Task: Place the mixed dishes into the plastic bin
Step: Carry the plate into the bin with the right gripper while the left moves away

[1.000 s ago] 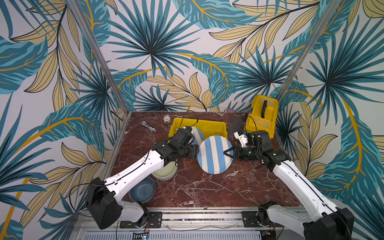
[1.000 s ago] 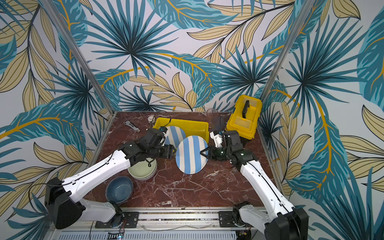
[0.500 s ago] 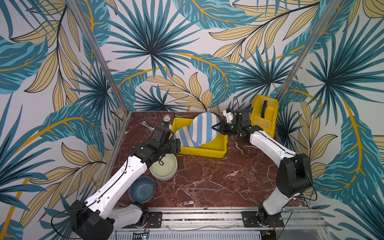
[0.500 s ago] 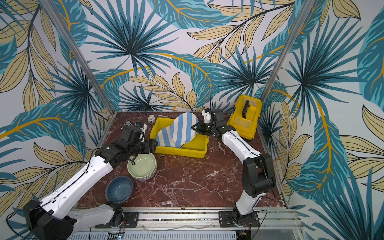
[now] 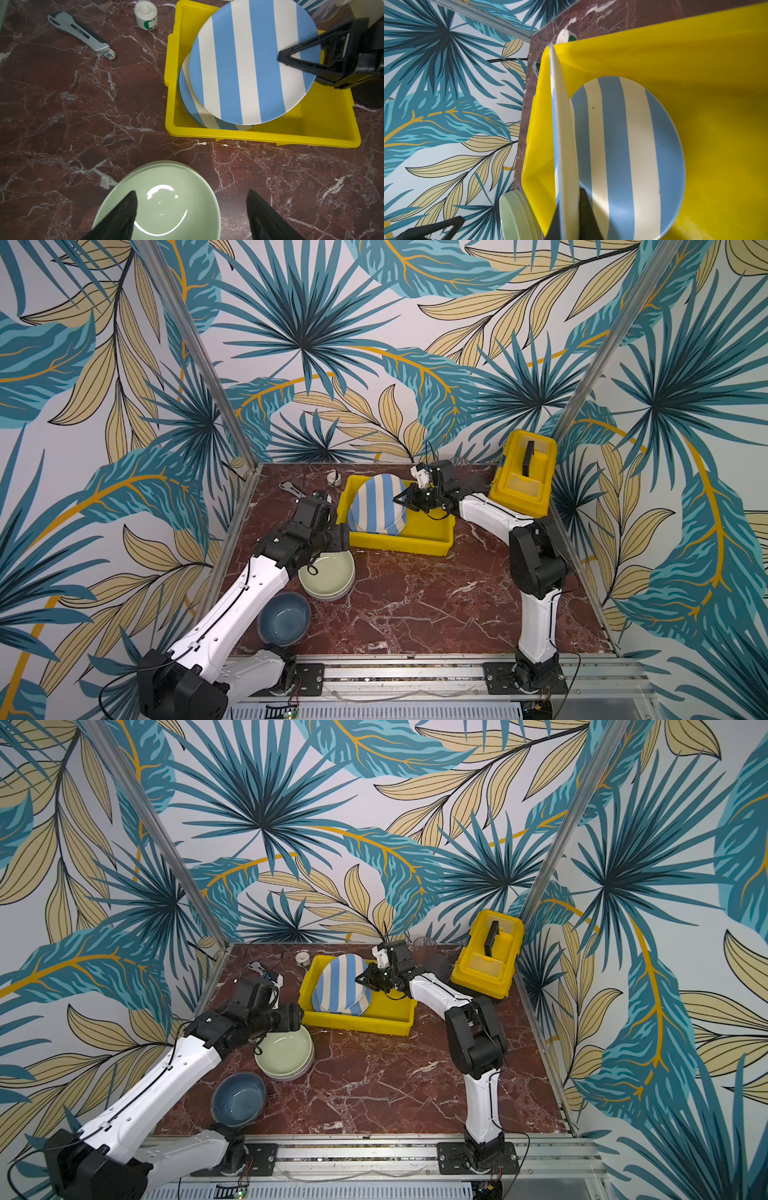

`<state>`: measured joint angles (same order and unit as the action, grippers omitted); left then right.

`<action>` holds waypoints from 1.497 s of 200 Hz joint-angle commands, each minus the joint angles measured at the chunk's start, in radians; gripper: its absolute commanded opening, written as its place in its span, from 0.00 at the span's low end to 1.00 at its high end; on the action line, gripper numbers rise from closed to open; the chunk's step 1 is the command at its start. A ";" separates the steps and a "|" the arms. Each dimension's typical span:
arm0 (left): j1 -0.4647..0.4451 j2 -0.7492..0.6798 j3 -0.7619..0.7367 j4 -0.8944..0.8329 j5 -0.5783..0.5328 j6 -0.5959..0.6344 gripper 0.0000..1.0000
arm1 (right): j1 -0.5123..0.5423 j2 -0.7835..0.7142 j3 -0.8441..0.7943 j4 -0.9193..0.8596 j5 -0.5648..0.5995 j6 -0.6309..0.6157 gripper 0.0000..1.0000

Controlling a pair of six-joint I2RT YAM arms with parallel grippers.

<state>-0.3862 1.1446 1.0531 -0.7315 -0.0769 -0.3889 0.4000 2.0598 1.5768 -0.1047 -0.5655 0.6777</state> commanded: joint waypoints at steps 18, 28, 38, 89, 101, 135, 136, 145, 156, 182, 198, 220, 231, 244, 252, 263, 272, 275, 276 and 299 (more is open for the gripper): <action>0.033 -0.009 0.008 -0.003 0.012 0.032 0.83 | 0.011 0.043 0.029 0.074 -0.020 0.036 0.01; 0.037 -0.009 0.008 -0.004 0.012 0.036 0.83 | 0.014 0.053 0.029 0.088 -0.029 0.045 0.02; 0.041 -0.009 0.008 -0.003 0.012 0.039 0.83 | 0.016 0.064 0.031 0.104 -0.041 0.054 0.04; 0.057 -0.011 0.000 -0.003 0.012 0.033 0.83 | 0.027 0.085 0.023 0.090 -0.022 0.034 0.13; 0.058 -0.011 -0.001 -0.003 0.012 0.033 0.83 | 0.027 0.086 0.019 0.085 -0.016 0.029 0.19; 0.062 -0.004 -0.001 -0.003 0.012 0.034 0.83 | 0.028 0.072 0.005 0.048 0.024 -0.012 0.33; 0.063 -0.004 0.000 -0.003 0.012 0.034 0.83 | 0.029 0.071 0.005 0.046 0.025 -0.014 0.33; 0.064 0.000 0.002 -0.002 0.026 0.034 0.83 | 0.029 0.065 0.000 0.032 0.044 -0.031 0.36; 0.064 0.004 0.004 -0.002 0.044 0.034 0.83 | 0.030 0.058 0.001 0.007 0.061 -0.051 0.37; 0.064 0.015 0.008 -0.002 0.054 0.029 0.83 | 0.033 0.041 0.002 -0.052 0.108 -0.103 0.41; 0.065 0.023 0.010 0.001 0.055 0.028 0.83 | 0.035 0.035 0.000 -0.081 0.135 -0.129 0.42; 0.065 0.030 0.014 0.001 0.065 0.025 0.83 | 0.036 0.029 0.003 -0.103 0.157 -0.154 0.43; 0.064 0.032 0.015 0.000 0.066 0.023 0.83 | 0.037 0.025 0.006 -0.135 0.171 -0.165 0.44; 0.064 0.033 0.015 0.001 0.065 0.022 0.83 | 0.041 0.020 0.011 -0.161 0.190 -0.180 0.44; 0.065 0.033 0.016 0.001 0.065 0.023 0.83 | 0.042 0.018 0.018 -0.178 0.201 -0.189 0.45; 0.064 0.035 0.017 0.001 0.066 0.022 0.83 | 0.045 0.016 0.030 -0.203 0.220 -0.204 0.46; 0.064 0.035 0.017 0.001 0.063 0.021 0.83 | 0.045 0.015 0.040 -0.224 0.236 -0.216 0.48; 0.065 0.036 0.017 0.002 0.063 0.021 0.83 | 0.045 0.015 0.042 -0.232 0.240 -0.220 0.48; 0.064 0.036 0.016 0.002 0.063 0.021 0.83 | 0.044 0.014 0.043 -0.234 0.242 -0.221 0.48; 0.064 0.037 0.016 0.001 0.066 0.020 0.83 | 0.046 0.011 0.065 -0.281 0.276 -0.250 0.50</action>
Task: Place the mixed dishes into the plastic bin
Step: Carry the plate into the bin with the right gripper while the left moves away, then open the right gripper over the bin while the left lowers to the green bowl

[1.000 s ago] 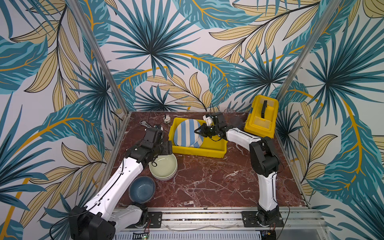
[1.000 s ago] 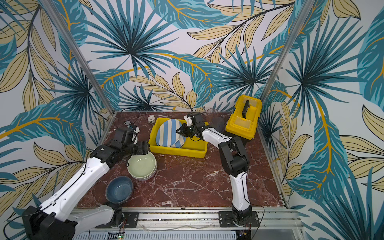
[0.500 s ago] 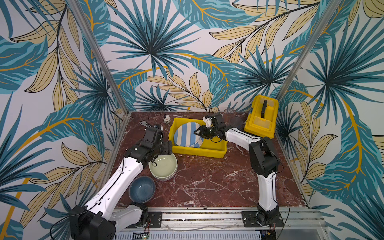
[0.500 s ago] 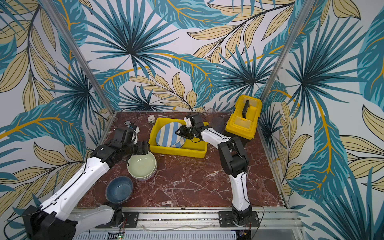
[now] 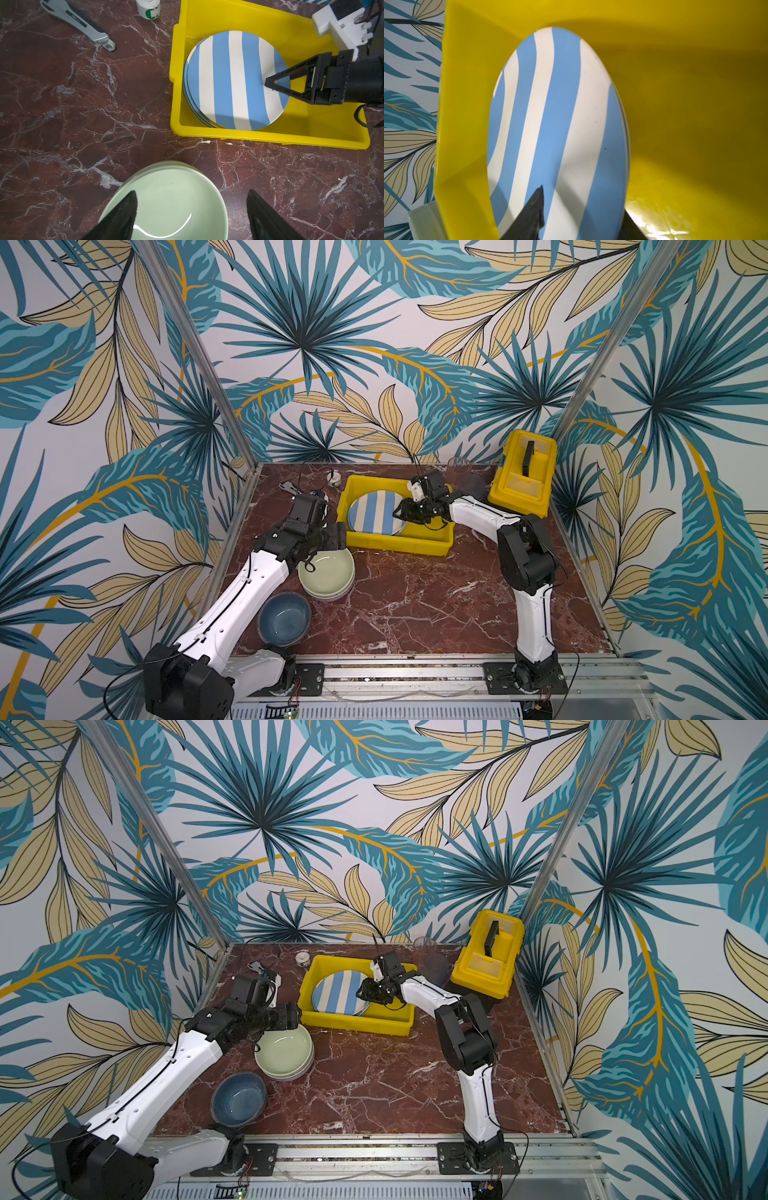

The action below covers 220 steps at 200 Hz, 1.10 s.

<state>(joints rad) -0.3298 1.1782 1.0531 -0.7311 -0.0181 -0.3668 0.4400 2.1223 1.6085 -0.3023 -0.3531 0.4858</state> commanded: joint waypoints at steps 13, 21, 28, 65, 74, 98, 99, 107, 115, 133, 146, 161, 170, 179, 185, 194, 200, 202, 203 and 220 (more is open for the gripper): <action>0.008 0.003 0.016 0.001 0.006 -0.001 0.83 | 0.009 -0.060 0.040 -0.101 0.082 -0.069 0.52; 0.008 0.004 0.018 0.001 0.007 0.002 0.83 | 0.008 -0.064 0.045 -0.112 0.095 -0.076 0.53; 0.008 0.007 0.020 0.001 0.006 0.005 0.83 | 0.010 -0.069 0.050 -0.120 0.108 -0.080 0.53; 0.010 0.021 0.036 0.000 0.010 0.013 0.83 | 0.017 -0.076 0.089 -0.179 0.155 -0.102 0.54; 0.009 0.024 0.038 0.001 0.013 0.014 0.83 | 0.018 -0.076 0.095 -0.188 0.164 -0.106 0.54; 0.010 0.032 0.042 0.001 0.017 0.016 0.83 | 0.021 -0.077 0.112 -0.215 0.197 -0.105 0.54; 0.009 0.033 0.042 0.000 0.017 0.016 0.83 | 0.021 -0.077 0.113 -0.216 0.198 -0.105 0.54; 0.009 0.035 0.041 0.001 0.018 0.018 0.83 | 0.022 -0.076 0.117 -0.226 0.208 -0.105 0.54; 0.010 0.035 0.041 0.000 0.018 0.017 0.83 | 0.023 -0.075 0.120 -0.231 0.213 -0.104 0.54; 0.011 0.031 0.035 0.000 0.015 0.015 0.83 | 0.024 -0.082 0.119 -0.238 0.213 -0.105 0.54; 0.017 0.026 0.028 -0.002 0.010 0.017 0.82 | 0.029 -0.091 0.118 -0.247 0.213 -0.111 0.54; 0.031 0.025 0.024 -0.016 0.011 0.016 0.82 | 0.035 -0.103 0.111 -0.257 0.214 -0.117 0.54; 0.043 0.027 0.024 -0.031 0.013 0.016 0.80 | 0.036 -0.115 0.101 -0.257 0.211 -0.119 0.54; 0.057 0.030 0.022 -0.045 0.014 0.016 0.79 | 0.038 -0.131 0.089 -0.255 0.204 -0.121 0.54; 0.067 0.031 0.021 -0.055 0.014 0.013 0.78 | 0.040 -0.143 0.079 -0.252 0.196 -0.122 0.54; 0.085 0.029 0.018 -0.068 0.015 0.008 0.77 | 0.041 -0.160 0.068 -0.248 0.188 -0.122 0.54; 0.101 0.029 0.016 -0.081 0.014 0.000 0.76 | 0.042 -0.172 0.060 -0.246 0.182 -0.124 0.54; 0.107 0.029 0.015 -0.085 0.014 -0.004 0.75 | 0.043 -0.176 0.058 -0.245 0.181 -0.125 0.54; 0.110 0.029 0.015 -0.086 0.014 -0.007 0.75 | 0.043 -0.177 0.057 -0.245 0.180 -0.125 0.54; 0.170 0.021 0.005 -0.112 0.043 -0.032 0.71 | 0.049 -0.206 0.046 -0.251 0.177 -0.135 0.54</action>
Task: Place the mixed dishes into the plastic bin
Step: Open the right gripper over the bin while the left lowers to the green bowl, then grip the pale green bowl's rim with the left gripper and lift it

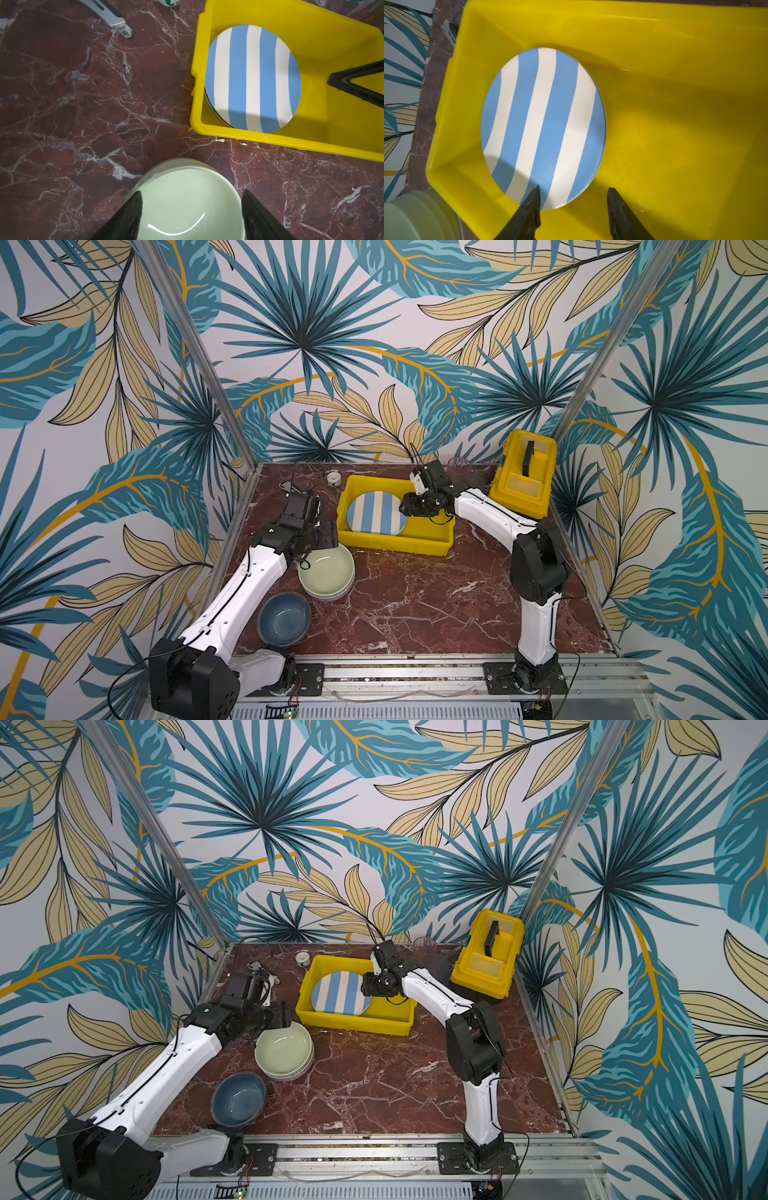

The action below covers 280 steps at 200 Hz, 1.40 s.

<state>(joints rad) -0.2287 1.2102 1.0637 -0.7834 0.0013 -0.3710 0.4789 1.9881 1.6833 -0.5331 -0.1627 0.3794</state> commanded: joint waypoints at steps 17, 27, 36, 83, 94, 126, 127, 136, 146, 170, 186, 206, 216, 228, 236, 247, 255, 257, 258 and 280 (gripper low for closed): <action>0.110 -0.030 -0.021 -0.076 0.038 -0.039 0.70 | 0.017 -0.092 -0.035 -0.032 -0.020 -0.040 0.54; 0.121 -0.039 -0.026 -0.092 0.031 -0.039 0.70 | 0.021 -0.102 -0.039 -0.035 -0.027 -0.046 0.54; 0.126 -0.046 -0.029 -0.110 0.018 -0.039 0.70 | 0.025 -0.112 -0.045 -0.037 -0.033 -0.052 0.54; 0.132 -0.056 -0.077 -0.149 0.005 -0.086 0.68 | 0.039 -0.178 -0.111 -0.005 -0.082 -0.061 0.54; 0.132 -0.053 -0.091 -0.149 0.003 -0.099 0.65 | 0.041 -0.196 -0.133 0.005 -0.086 -0.063 0.54; 0.132 -0.001 -0.114 -0.148 -0.021 -0.105 0.60 | 0.041 -0.244 -0.202 0.030 -0.101 -0.075 0.54; 0.132 0.001 -0.114 -0.148 -0.023 -0.105 0.60 | 0.041 -0.245 -0.205 0.031 -0.103 -0.074 0.54; 0.132 0.028 -0.113 -0.150 -0.022 -0.098 0.58 | 0.041 -0.261 -0.223 0.039 -0.118 -0.081 0.54; 0.132 0.055 -0.110 -0.148 -0.011 -0.104 0.55 | 0.042 -0.280 -0.241 0.040 -0.129 -0.089 0.54; 0.132 0.103 -0.110 -0.146 0.008 -0.117 0.46 | 0.041 -0.330 -0.281 0.036 -0.134 -0.114 0.56; 0.132 0.121 -0.112 -0.147 0.000 -0.115 0.45 | 0.040 -0.358 -0.300 0.030 -0.132 -0.130 0.57; 0.132 0.129 -0.117 -0.146 -0.014 -0.115 0.43 | 0.039 -0.383 -0.317 0.015 -0.121 -0.148 0.59; 0.132 0.133 -0.120 -0.145 -0.018 -0.115 0.41 | 0.037 -0.394 -0.326 0.015 -0.118 -0.155 0.59; 0.132 0.137 -0.122 -0.146 -0.018 -0.115 0.37 | 0.034 -0.401 -0.335 0.016 -0.113 -0.157 0.59; 0.132 0.140 -0.122 -0.147 -0.017 -0.115 0.35 | 0.035 -0.403 -0.340 0.018 -0.112 -0.157 0.59; 0.132 0.142 -0.120 -0.146 -0.015 -0.115 0.32 | 0.033 -0.402 -0.341 0.019 -0.112 -0.155 0.59; 0.132 0.144 -0.119 -0.146 -0.017 -0.115 0.29 | 0.031 -0.400 -0.341 0.021 -0.115 -0.152 0.59; 0.132 0.144 -0.119 -0.145 -0.016 -0.115 0.29 | 0.030 -0.399 -0.341 0.022 -0.115 -0.152 0.59; 0.132 0.144 -0.119 -0.146 -0.016 -0.116 0.29 | 0.032 -0.400 -0.341 0.022 -0.115 -0.152 0.59; 0.132 0.142 -0.117 -0.145 -0.018 -0.115 0.23 | 0.031 -0.392 -0.341 0.030 -0.120 -0.149 0.59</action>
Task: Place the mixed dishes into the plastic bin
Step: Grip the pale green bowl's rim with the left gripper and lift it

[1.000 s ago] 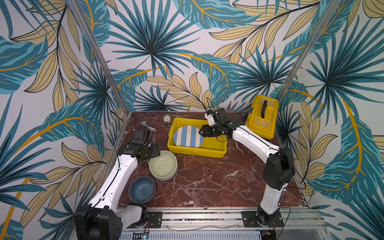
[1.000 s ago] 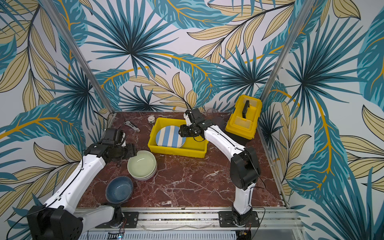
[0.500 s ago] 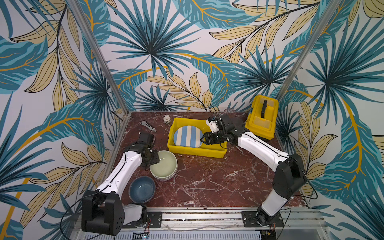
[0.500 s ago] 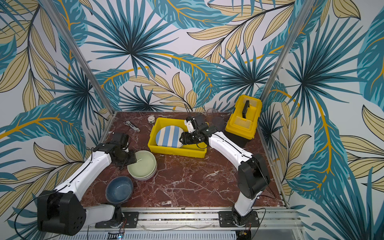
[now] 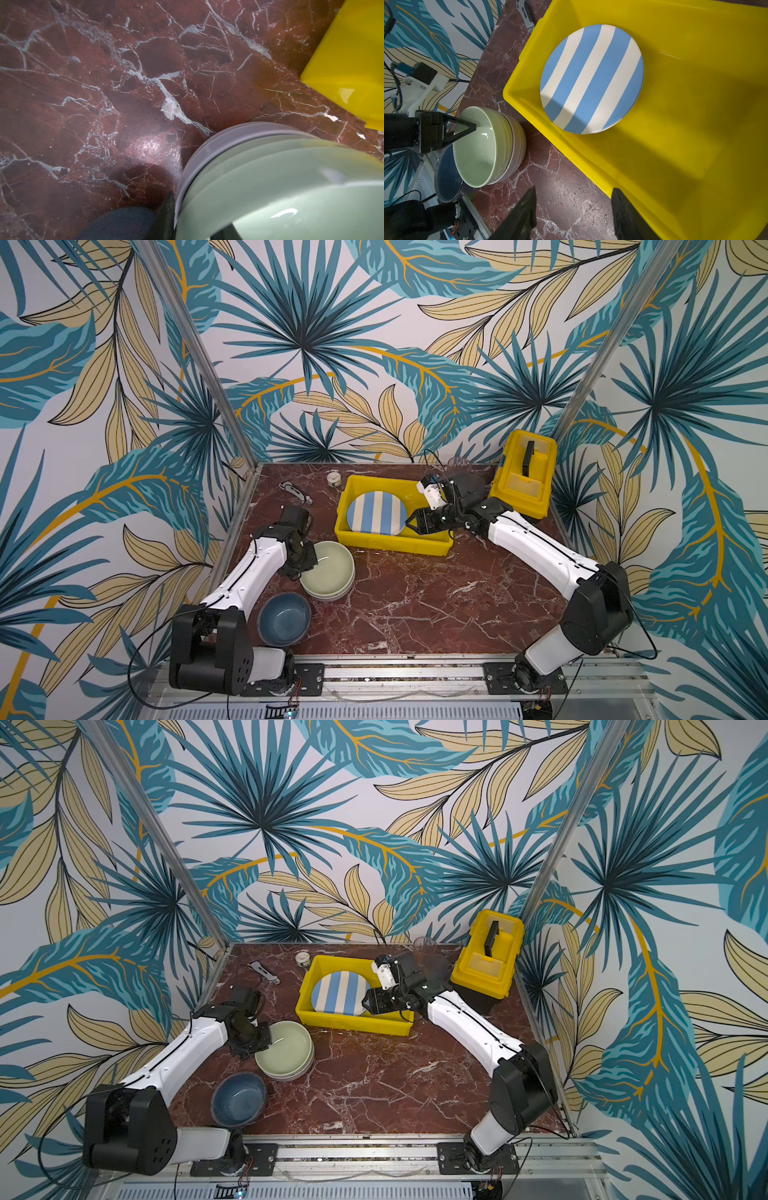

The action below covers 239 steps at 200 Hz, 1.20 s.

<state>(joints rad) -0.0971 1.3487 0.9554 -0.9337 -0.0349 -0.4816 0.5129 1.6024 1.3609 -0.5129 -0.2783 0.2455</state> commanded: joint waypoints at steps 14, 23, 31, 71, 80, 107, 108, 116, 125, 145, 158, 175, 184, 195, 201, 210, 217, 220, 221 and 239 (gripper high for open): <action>0.000 0.002 -0.007 0.003 0.017 -0.003 0.16 | -0.003 -0.001 -0.019 0.012 -0.004 -0.014 0.59; 0.000 0.001 -0.006 0.003 0.017 -0.005 0.13 | -0.004 0.002 -0.017 0.011 -0.002 -0.015 0.59; 0.000 -0.001 -0.004 0.003 0.017 -0.005 0.11 | -0.004 0.004 -0.017 0.009 0.000 -0.015 0.59; 0.000 -0.007 0.010 0.000 0.046 0.006 0.08 | -0.006 0.001 -0.017 -0.002 0.002 -0.023 0.59; 0.000 -0.009 0.014 -0.004 0.052 0.008 0.07 | -0.006 -0.001 -0.017 -0.004 0.002 -0.023 0.59; 0.000 -0.025 0.026 -0.019 0.072 0.019 0.04 | -0.007 -0.002 -0.017 -0.004 0.001 -0.021 0.59; 0.000 -0.025 0.026 -0.019 0.074 0.020 0.04 | -0.007 -0.002 -0.017 -0.004 0.002 -0.021 0.59; 0.000 -0.033 0.029 -0.026 0.079 0.026 0.04 | -0.007 -0.002 -0.017 -0.003 0.001 -0.022 0.59; 0.000 -0.040 0.033 -0.032 0.082 0.030 0.03 | -0.006 -0.001 -0.017 -0.001 -0.001 -0.020 0.59; 0.000 -0.054 0.040 -0.047 0.082 0.036 0.03 | -0.007 0.001 -0.016 0.004 -0.008 -0.017 0.59; 0.000 -0.063 0.043 -0.053 0.085 0.038 0.03 | -0.007 0.002 -0.016 0.006 -0.011 -0.014 0.59; 0.000 -0.073 0.048 -0.062 0.090 0.040 0.03 | -0.006 0.000 -0.017 0.007 -0.012 -0.014 0.59; 0.000 -0.078 0.052 -0.067 0.095 0.041 0.03 | -0.006 -0.002 -0.017 0.006 -0.012 -0.014 0.59; 0.000 -0.083 0.059 -0.075 0.098 0.042 0.02 | -0.006 -0.002 -0.017 0.005 -0.012 -0.015 0.59; 0.000 -0.086 0.064 -0.080 0.102 0.043 0.00 | -0.007 -0.002 -0.017 0.004 -0.012 -0.016 0.59; 0.000 -0.089 0.073 -0.086 0.109 0.046 0.00 | -0.007 -0.004 -0.018 0.001 -0.010 -0.017 0.59; 0.000 -0.092 0.082 -0.093 0.114 0.047 0.00 | -0.007 -0.004 -0.018 0.000 -0.011 -0.017 0.59; 0.000 -0.094 0.085 -0.095 0.117 0.047 0.00 | -0.007 -0.005 -0.017 -0.001 -0.010 -0.017 0.59; 0.000 -0.094 0.086 -0.097 0.116 0.047 0.00 | -0.007 -0.005 -0.017 -0.001 -0.010 -0.017 0.59; 0.000 -0.099 0.111 -0.113 0.130 0.054 0.00 | -0.007 -0.010 -0.019 -0.006 -0.010 -0.018 0.59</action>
<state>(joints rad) -0.1009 1.3025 0.9916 -1.0500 0.0380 -0.4366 0.5102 1.6028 1.3590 -0.5110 -0.2790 0.2386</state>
